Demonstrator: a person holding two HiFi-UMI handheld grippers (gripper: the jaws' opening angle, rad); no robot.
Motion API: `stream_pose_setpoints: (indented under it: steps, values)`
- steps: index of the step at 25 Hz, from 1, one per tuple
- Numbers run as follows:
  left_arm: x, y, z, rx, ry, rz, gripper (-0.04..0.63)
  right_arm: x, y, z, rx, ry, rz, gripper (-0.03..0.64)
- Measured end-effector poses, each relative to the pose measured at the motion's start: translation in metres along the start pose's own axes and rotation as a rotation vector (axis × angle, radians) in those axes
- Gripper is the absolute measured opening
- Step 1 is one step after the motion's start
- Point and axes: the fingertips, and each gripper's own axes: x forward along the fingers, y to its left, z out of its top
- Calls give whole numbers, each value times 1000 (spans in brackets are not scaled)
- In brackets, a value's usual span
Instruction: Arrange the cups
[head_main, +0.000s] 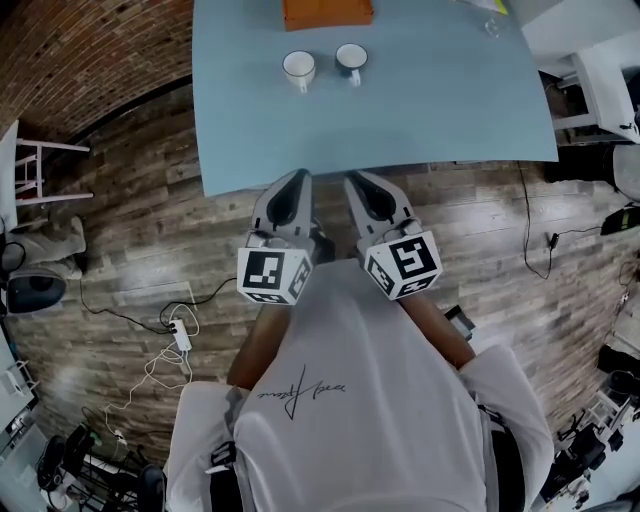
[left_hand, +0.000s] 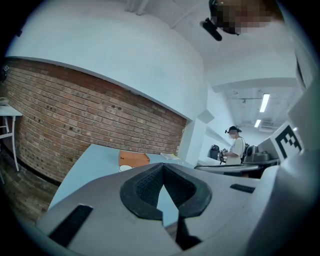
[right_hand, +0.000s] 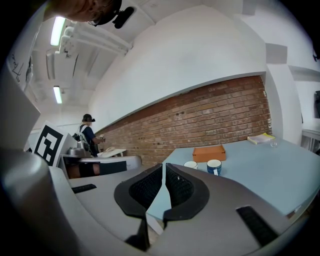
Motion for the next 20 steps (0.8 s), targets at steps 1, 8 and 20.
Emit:
stream_pose_setpoints:
  steps: [1, 8, 20]
  values:
    - [0, 5, 3, 9, -7, 5, 8, 3, 2, 1, -3, -2, -2, 21]
    - [7, 19, 11, 16, -39, 11, 6, 15, 1, -1, -6, 14, -13, 21]
    - [54, 13, 15, 21, -31, -2, 6, 38, -40, 6, 31, 36, 0, 21]
